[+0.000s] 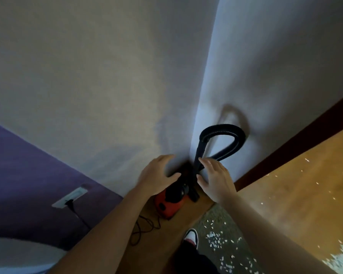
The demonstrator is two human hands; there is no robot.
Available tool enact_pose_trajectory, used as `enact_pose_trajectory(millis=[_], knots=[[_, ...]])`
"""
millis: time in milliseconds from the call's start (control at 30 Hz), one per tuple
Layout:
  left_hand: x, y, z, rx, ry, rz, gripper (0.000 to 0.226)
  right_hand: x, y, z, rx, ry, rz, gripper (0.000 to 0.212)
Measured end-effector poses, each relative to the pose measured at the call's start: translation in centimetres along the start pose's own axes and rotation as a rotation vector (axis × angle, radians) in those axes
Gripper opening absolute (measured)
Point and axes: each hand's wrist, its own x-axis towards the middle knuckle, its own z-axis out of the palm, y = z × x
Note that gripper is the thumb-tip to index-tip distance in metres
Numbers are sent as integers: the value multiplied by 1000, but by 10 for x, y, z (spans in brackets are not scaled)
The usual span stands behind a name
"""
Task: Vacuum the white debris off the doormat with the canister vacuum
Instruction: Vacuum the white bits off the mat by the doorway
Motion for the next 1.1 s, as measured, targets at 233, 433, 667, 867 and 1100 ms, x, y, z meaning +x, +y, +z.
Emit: enact_pose_trajectory(millis=[233,433,667,867,1100], knots=[[107,33,29,-242,-39,-16,70,55,60,15,264,-3,228,61],[165,40,39,-342,-111,98,70,98,86,50,455,-9,292,62],[202,36,45,-332,-303,175,50,131,94,93,556,-45,317,28],[208,36,48,-351,-249,238,42,139,92,110,792,-32,414,17],[183,59,44,-428,-205,258,40,112,93,92,843,16,388,38]])
